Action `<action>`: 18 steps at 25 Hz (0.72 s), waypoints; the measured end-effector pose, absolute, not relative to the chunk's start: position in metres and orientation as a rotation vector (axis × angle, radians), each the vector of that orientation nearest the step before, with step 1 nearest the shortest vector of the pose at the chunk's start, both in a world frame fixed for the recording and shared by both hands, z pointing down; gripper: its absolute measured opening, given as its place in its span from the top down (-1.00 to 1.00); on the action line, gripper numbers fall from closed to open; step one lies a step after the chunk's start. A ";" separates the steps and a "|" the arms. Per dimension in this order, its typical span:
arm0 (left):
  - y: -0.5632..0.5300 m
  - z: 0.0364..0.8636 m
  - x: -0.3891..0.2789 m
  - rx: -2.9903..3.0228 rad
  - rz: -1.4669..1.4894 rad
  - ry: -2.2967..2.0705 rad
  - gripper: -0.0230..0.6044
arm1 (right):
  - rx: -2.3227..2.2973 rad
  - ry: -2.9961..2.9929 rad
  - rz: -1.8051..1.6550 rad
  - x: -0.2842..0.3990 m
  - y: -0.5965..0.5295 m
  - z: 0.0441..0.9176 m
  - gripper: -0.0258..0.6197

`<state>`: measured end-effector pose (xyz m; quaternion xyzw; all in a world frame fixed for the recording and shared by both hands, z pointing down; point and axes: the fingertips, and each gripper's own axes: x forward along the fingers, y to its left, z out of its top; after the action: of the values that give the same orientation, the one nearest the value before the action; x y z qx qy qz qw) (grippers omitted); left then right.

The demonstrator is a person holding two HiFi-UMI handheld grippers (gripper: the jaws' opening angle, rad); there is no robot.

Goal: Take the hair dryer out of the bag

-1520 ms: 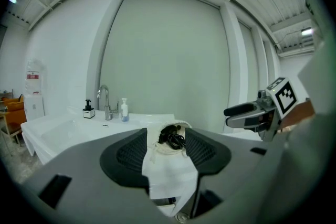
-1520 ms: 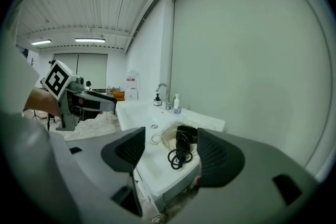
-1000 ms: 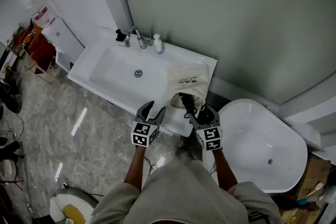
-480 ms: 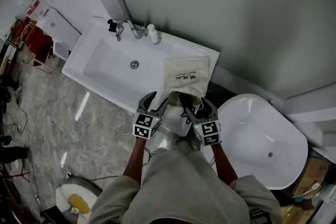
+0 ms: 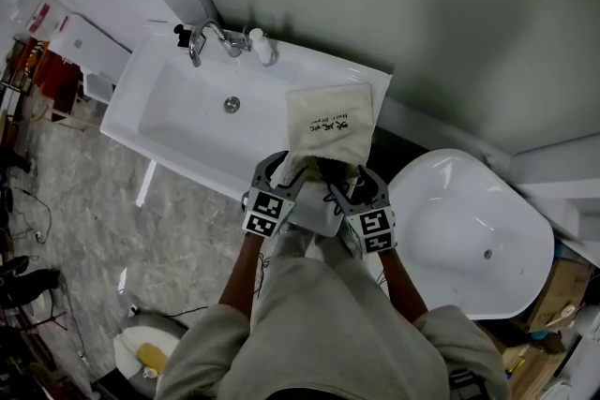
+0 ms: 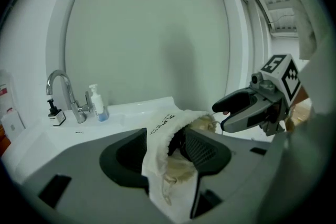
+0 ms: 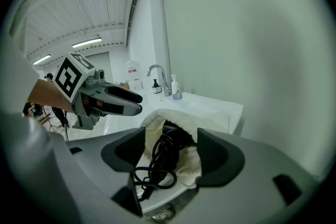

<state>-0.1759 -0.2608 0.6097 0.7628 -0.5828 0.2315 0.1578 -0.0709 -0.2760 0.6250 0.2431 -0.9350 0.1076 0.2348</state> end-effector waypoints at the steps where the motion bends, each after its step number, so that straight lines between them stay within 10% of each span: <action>1: -0.262 0.612 -0.176 2.195 0.670 -1.650 0.27 | 0.676 -2.558 0.301 -0.071 -0.276 0.627 0.02; 18: -0.277 0.648 -0.162 2.614 1.024 -1.098 0.27 | 1.071 -2.356 0.406 -0.083 -0.267 0.642 0.02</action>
<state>-0.1624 -0.2766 0.6485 0.8654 -0.3636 0.3389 0.0634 -0.0831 -0.2668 0.6415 0.3951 -0.8688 0.1497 0.2582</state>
